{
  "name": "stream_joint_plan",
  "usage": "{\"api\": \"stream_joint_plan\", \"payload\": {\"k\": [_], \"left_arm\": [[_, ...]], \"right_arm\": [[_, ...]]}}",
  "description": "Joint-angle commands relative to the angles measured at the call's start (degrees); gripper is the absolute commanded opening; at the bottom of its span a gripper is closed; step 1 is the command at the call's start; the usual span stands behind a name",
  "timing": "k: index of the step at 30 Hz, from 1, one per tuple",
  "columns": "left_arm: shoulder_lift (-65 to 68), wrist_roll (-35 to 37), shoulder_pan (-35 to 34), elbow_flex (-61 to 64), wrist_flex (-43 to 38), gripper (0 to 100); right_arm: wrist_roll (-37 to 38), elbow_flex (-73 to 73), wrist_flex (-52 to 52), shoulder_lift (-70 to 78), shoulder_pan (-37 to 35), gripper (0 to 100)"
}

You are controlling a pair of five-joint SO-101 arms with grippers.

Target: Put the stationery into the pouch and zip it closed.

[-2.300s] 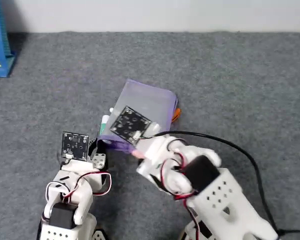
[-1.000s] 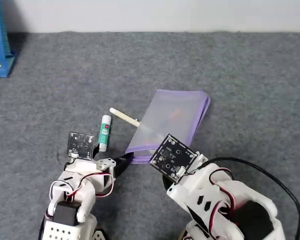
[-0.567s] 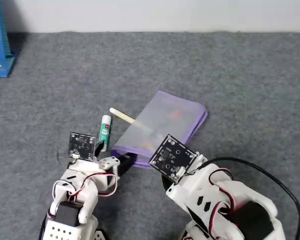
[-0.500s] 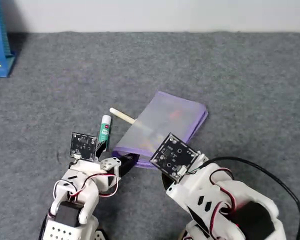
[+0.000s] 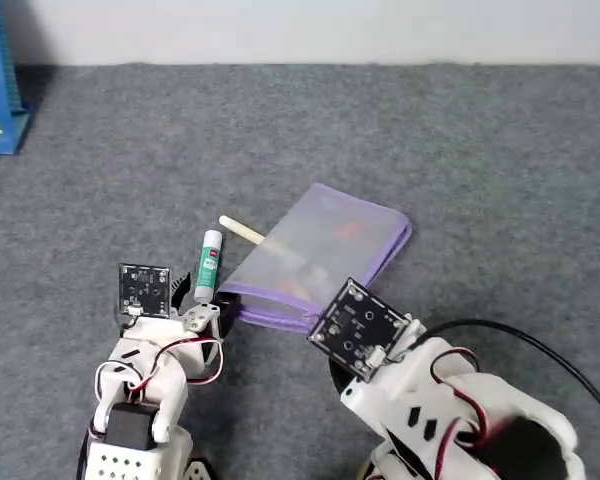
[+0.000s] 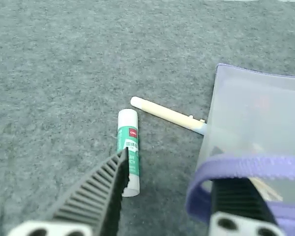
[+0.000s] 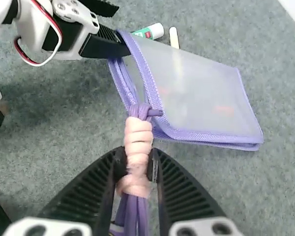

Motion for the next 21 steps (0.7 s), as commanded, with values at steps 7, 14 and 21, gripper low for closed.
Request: {"api": "stream_joint_plan", "payload": {"k": [7,14,21], "left_arm": [[-0.7,0.2,1.1,-0.6,-1.0,11],[-0.8,0.2,0.7,-5.3,1.7,1],[-0.8,0.5,-3.3,-20.6,11.0,1]], "right_arm": [[-0.8,-2.8,0.1,-5.6,-0.2,1.2],[-0.9,-2.9,3.1,-5.9,0.0,14.6],[-2.5,-2.9,3.3,-5.9,0.0,15.1]]}}
